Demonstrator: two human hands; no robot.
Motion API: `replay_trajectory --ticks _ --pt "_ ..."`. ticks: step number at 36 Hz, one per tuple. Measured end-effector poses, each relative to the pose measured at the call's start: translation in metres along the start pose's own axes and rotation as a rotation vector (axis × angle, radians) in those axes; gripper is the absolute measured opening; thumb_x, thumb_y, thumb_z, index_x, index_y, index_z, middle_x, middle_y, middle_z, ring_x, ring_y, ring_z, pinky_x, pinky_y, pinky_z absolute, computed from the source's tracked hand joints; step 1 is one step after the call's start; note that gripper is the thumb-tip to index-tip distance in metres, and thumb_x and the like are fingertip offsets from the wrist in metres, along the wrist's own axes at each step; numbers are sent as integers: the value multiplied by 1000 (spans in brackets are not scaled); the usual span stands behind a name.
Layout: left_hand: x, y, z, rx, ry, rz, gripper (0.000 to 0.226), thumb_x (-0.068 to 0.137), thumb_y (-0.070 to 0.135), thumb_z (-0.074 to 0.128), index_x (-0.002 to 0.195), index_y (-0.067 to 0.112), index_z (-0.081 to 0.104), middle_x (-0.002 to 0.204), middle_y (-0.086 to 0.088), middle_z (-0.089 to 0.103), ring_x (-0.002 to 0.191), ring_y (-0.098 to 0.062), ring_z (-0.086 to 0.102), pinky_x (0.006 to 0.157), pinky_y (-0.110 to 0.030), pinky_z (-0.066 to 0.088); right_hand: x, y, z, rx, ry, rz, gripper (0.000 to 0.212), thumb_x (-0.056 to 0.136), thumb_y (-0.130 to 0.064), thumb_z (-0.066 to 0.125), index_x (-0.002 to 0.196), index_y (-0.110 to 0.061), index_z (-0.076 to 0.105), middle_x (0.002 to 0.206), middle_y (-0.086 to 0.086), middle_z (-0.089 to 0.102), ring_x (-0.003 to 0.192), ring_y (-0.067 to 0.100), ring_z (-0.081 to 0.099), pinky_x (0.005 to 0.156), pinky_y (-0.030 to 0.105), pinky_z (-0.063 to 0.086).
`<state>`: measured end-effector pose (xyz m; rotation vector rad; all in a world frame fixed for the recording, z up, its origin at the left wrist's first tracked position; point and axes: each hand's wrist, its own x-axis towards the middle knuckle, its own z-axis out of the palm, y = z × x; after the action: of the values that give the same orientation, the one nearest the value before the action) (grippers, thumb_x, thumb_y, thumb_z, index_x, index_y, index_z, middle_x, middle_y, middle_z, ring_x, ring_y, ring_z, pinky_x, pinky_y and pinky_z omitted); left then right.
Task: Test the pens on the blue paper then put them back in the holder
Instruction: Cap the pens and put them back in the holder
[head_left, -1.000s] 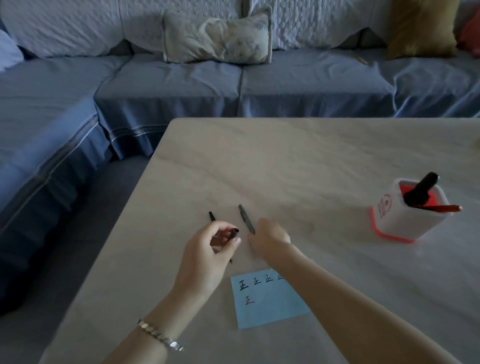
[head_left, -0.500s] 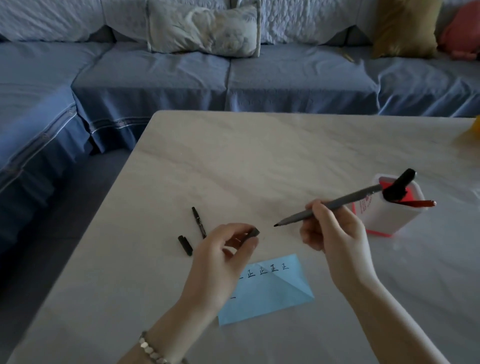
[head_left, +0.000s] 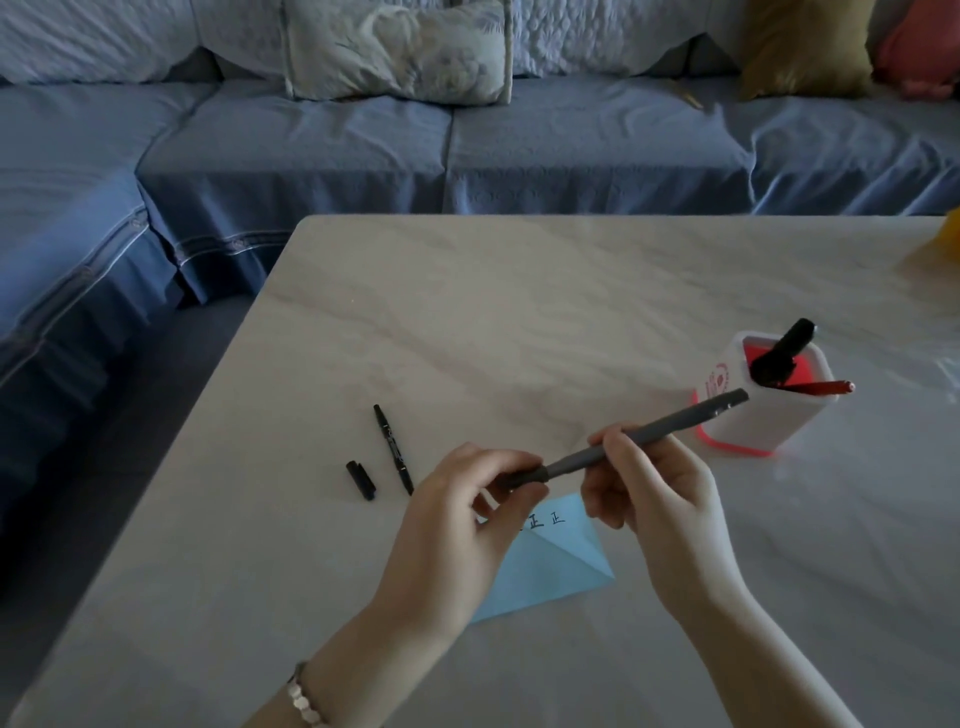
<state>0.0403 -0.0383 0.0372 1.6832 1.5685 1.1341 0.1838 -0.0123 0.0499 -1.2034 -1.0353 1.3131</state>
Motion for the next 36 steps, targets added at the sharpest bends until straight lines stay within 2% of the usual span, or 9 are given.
replay_trajectory --ticks 6,11,14,20,24,26,28,31,36 --pt "-4 -2 -1 97 62 26 27 73 31 64 96 22 73 74 23 64 73 0 58 65 -3 40 -2 4 -2 134 -33 112 19 89 -6 51 74 -3 62 50 5 57 42 16 46 40 19 36" --pt "-5 -4 0 130 84 69 26 72 33 66 95 22 73 76 11 71 73 -3 60 65 -6 43 -5 3 -4 185 -79 130 20 69 -22 58 72 -3 62 51 6 58 43 15 48 43 21 37" --pt "-5 -3 0 144 43 121 31 76 39 57 94 19 73 77 12 70 74 -2 59 68 -4 42 -7 5 -4 194 -99 136 18 68 -22 57 70 -5 63 50 7 58 42 16 49 43 21 38" --pt "-8 -6 5 129 68 187 20 76 32 58 90 22 68 85 10 67 72 -1 60 67 -3 41 -12 12 -4 219 -110 115 18 62 -29 61 60 -14 71 48 3 58 44 13 49 45 20 39" --pt "-12 -8 11 136 64 212 19 78 30 58 87 17 70 90 10 63 70 2 57 66 1 37 -14 17 -7 162 -108 74 15 69 -28 69 63 -14 70 48 5 58 43 14 46 49 28 33" --pt "-12 -8 15 154 66 238 16 78 28 58 86 19 69 89 10 62 71 0 57 67 0 37 -15 20 -10 152 -114 54 24 65 -39 75 65 -15 70 49 3 58 44 12 47 47 25 34" --pt "-11 -8 17 165 23 223 14 78 31 57 84 22 67 80 8 65 69 -4 57 63 -6 40 -14 24 -13 148 -90 72 18 74 -29 70 63 -14 69 48 2 56 46 13 45 48 23 34" --pt "-6 -10 23 157 -158 51 13 80 32 61 83 22 68 70 4 66 69 -10 56 61 -16 39 -8 32 -23 103 -42 139 23 87 -1 53 67 -9 62 47 1 46 46 13 37 45 18 30" --pt "9 -23 42 212 -227 -85 17 89 28 57 102 27 67 92 13 67 86 -2 58 80 -21 45 9 23 -49 -33 61 49 22 83 10 54 77 -11 52 49 -3 40 44 11 35 41 17 30"
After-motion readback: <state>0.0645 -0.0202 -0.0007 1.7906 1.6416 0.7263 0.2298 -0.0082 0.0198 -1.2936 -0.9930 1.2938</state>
